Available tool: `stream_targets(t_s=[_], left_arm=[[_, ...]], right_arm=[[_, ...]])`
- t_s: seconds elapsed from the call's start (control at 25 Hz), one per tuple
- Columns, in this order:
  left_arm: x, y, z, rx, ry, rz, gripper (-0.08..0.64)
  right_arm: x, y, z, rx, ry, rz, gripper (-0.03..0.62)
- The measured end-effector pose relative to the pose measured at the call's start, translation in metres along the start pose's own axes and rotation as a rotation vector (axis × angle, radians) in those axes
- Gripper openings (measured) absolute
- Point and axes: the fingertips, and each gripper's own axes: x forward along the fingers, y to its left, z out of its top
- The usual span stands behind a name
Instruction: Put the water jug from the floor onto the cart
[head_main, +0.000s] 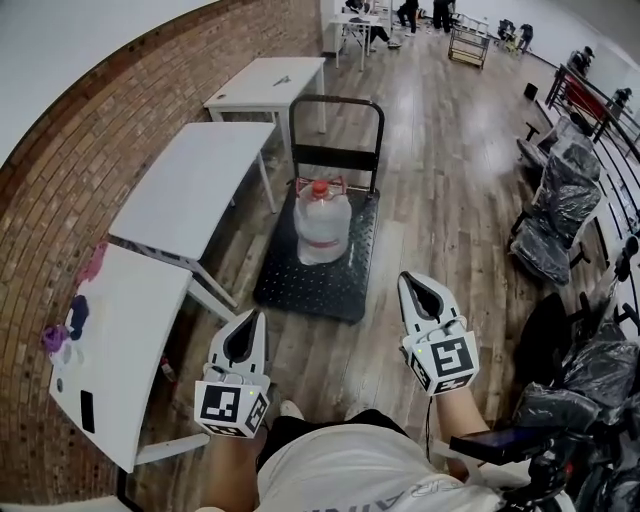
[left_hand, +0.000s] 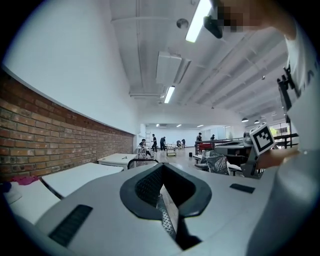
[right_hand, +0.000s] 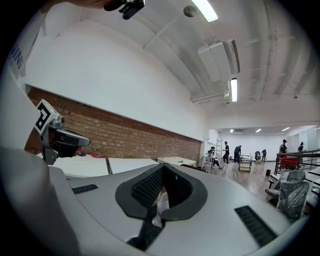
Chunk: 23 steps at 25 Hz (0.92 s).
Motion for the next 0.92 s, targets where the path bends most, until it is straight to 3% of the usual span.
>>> stream_targets(t_s=[0.24, 0.48, 0.92], left_arm=[[0.007, -0.005, 0.016, -0.017, -0.027, -0.068, 0.002], [0.009, 0.004, 0.027, 0.022, -0.044, -0.128, 0.002], [0.006, 0.028, 0.011, 0.008, 0.007, -0.170, 0.002]], right_arm=[[-0.016, -0.002, 0.012, -0.005, -0.001, -0.041, 0.003], [-0.018, 0.012, 0.018, -0.001, 0.025, -0.073, 0.003], [0.004, 0.043, 0.021, -0.033, 0.052, -0.066, 0.003]])
